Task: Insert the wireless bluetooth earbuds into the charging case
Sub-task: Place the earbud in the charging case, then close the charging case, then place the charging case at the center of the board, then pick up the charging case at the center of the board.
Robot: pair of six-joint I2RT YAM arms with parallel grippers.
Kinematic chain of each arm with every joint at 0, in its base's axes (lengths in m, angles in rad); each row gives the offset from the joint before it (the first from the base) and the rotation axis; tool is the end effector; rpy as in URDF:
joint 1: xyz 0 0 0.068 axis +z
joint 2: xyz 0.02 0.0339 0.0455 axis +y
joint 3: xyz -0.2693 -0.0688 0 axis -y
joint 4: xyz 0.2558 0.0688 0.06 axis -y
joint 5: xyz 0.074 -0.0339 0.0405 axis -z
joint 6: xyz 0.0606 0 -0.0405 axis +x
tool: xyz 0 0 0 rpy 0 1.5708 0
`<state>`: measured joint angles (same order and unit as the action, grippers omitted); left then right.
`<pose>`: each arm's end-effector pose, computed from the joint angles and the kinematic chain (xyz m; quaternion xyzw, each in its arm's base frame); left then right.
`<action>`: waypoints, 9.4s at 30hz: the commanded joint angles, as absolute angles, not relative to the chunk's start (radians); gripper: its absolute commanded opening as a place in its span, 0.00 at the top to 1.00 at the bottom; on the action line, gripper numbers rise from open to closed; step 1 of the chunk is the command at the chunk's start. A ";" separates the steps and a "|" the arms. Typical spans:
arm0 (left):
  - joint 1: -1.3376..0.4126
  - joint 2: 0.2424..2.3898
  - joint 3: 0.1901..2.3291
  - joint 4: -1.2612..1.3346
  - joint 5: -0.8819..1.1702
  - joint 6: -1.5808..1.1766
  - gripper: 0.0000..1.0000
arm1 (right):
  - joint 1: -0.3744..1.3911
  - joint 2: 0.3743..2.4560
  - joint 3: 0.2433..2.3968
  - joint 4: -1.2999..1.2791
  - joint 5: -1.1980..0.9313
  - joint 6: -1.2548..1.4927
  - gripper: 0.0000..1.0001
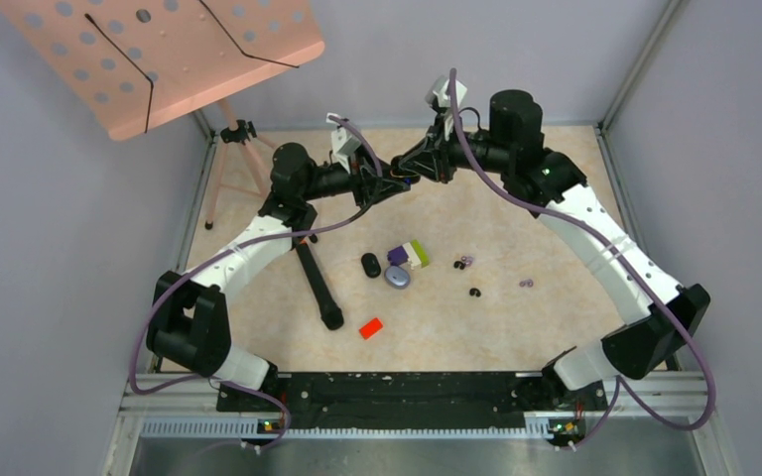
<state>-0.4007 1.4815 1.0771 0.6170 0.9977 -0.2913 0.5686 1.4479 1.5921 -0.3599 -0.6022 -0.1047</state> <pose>0.3109 -0.1870 0.3588 0.4019 0.5304 -0.5144 0.5409 0.2786 0.2188 0.4504 -0.4213 0.6409 0.3625 0.5295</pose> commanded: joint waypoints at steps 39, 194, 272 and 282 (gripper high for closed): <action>-0.399 1.433 1.084 0.554 1.021 -0.180 1.00 | 0.607 1.535 1.754 -0.581 -0.604 -0.238 1.00; -0.557 1.463 1.124 -0.390 0.079 -0.093 0.01 | 0.474 1.383 0.971 -0.266 -0.627 -0.440 0.47; -0.299 1.414 1.144 0.359 1.069 -0.480 0.19 | 0.594 1.217 0.878 0.529 -0.521 -0.251 0.94; -0.365 1.524 1.318 0.167 1.060 -0.396 0.29 | 0.642 1.272 0.885 0.546 -0.464 -0.407 0.94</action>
